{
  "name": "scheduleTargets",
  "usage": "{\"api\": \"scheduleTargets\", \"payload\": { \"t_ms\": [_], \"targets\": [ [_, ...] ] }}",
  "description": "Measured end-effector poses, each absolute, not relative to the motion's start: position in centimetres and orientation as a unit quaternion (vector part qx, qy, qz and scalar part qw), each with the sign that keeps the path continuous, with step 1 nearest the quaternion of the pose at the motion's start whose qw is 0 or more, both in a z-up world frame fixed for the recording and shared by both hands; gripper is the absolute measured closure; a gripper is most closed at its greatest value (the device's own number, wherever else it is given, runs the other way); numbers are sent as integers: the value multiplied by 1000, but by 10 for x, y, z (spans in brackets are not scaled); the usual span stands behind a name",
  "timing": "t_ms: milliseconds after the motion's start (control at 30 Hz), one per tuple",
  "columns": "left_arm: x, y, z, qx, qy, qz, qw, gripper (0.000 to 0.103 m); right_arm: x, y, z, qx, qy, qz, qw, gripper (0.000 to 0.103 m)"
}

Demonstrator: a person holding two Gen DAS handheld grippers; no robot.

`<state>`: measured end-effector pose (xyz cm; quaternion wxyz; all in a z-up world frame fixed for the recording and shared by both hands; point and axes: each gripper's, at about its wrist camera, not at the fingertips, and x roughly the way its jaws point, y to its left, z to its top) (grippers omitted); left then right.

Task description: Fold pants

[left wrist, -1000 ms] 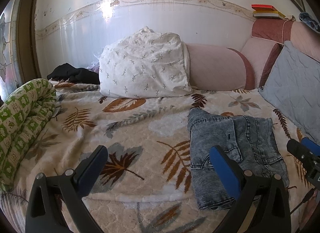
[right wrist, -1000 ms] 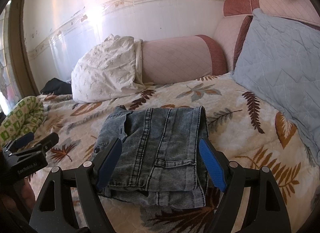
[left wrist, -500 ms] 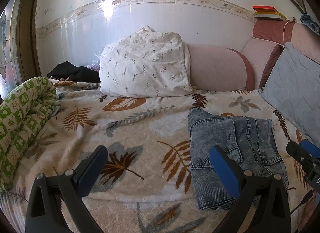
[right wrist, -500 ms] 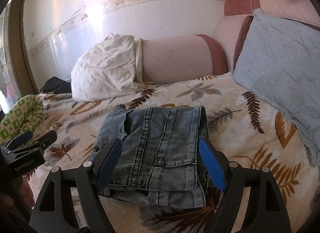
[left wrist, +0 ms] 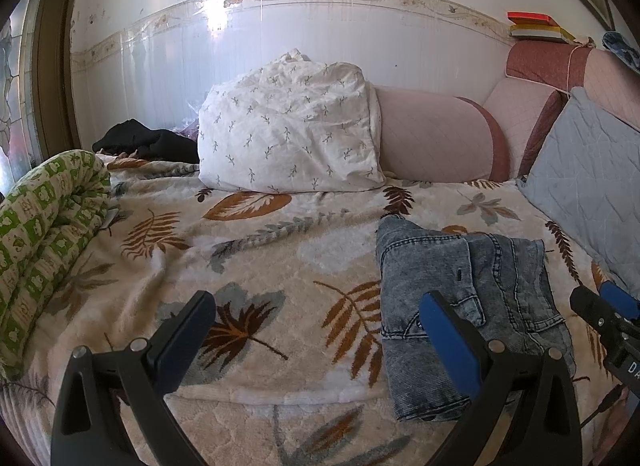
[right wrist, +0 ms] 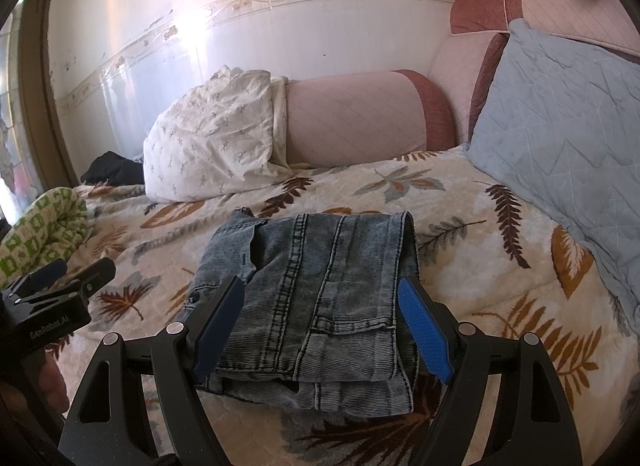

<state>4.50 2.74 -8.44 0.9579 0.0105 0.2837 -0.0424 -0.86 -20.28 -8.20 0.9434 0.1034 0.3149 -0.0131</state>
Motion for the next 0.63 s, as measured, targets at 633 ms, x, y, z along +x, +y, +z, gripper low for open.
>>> {"api": "scheduleTargets", "payload": {
  "t_ms": [633],
  "targets": [
    [59,35,-87,-13,283,-49,958,0,3,-194,-86,74,321,-25,944,24]
  ]
}}
